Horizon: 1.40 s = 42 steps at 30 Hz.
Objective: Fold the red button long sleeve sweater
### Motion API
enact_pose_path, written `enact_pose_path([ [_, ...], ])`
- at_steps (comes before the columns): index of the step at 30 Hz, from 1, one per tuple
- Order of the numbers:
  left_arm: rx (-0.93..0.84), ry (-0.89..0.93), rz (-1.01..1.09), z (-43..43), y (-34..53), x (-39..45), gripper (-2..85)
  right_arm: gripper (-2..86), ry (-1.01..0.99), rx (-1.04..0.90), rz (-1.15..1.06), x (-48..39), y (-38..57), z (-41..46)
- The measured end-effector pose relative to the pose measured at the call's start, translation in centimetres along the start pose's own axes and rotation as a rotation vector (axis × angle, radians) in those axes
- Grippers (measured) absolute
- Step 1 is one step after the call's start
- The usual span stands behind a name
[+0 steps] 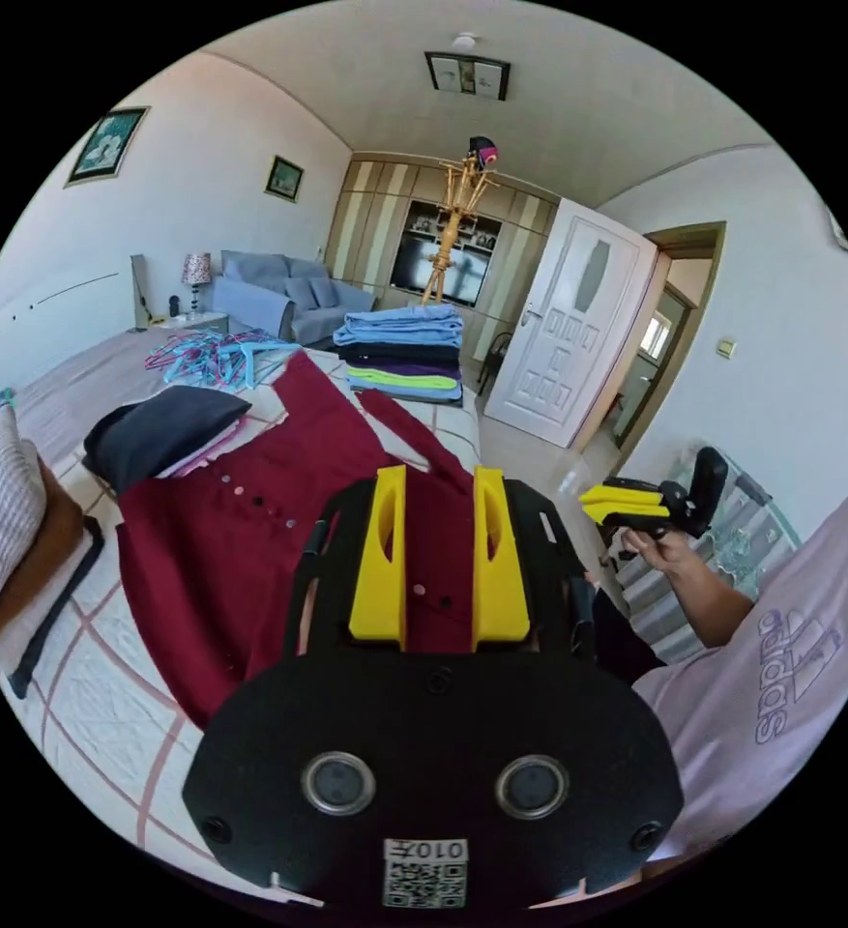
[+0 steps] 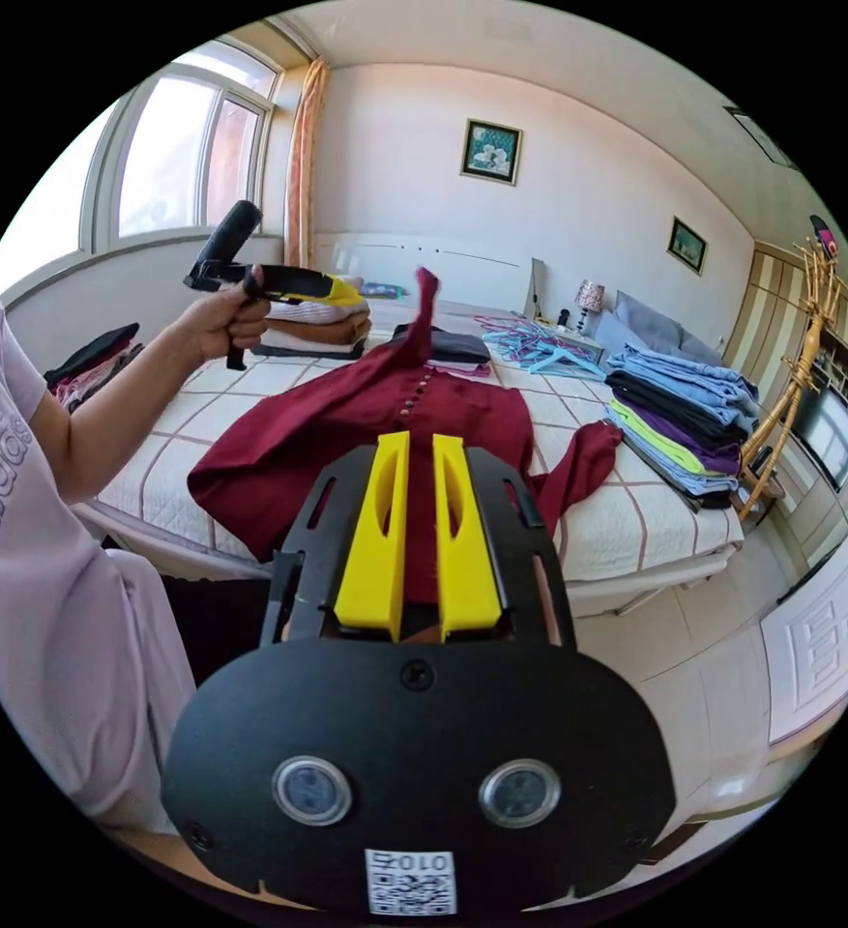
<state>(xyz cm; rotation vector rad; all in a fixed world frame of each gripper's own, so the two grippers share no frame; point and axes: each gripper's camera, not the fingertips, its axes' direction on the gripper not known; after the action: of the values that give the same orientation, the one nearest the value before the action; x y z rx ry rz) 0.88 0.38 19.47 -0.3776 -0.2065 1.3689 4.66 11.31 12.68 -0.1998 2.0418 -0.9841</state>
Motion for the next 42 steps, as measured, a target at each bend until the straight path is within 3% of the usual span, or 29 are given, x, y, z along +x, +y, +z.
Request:
enact_pose_path([
  [8,-0.341,-0.395,-0.007,-0.6,12.1,3.5,9.8,8.3,-0.118,-0.139,0.060,5.6,-5.5,7.7],
  [13,-0.332,-0.480,-0.140,-1.2,13.9,2.3,10.5,8.8,-0.206,-0.147,0.087,7.8,-11.0,12.1],
  [17,-0.175,-0.609,-0.278,-2.7,11.6,-3.5,10.9,8.6,-0.421,-0.083,0.021,4.4,-13.6,13.1],
  [20,-0.154,-0.663,-0.327,-0.9,9.4,-9.4,10.8,8.5,-0.626,-0.065,-0.042,-0.3,-13.3,14.2],
  [27,-0.269,-0.648,-0.371,8.4,4.4,-19.7,10.0,9.7,-0.697,-0.207,-0.332,-9.6,-13.2,16.3],
  [35,-0.386,-0.599,-0.446,16.6,2.9,-24.5,6.7,10.2,-0.657,-0.230,-0.323,-7.6,-14.6,16.9],
  [42,-0.340,-0.614,-0.396,14.2,1.8,-23.4,1.0,10.4,-0.652,-0.257,-0.340,-8.3,-15.5,17.0],
])
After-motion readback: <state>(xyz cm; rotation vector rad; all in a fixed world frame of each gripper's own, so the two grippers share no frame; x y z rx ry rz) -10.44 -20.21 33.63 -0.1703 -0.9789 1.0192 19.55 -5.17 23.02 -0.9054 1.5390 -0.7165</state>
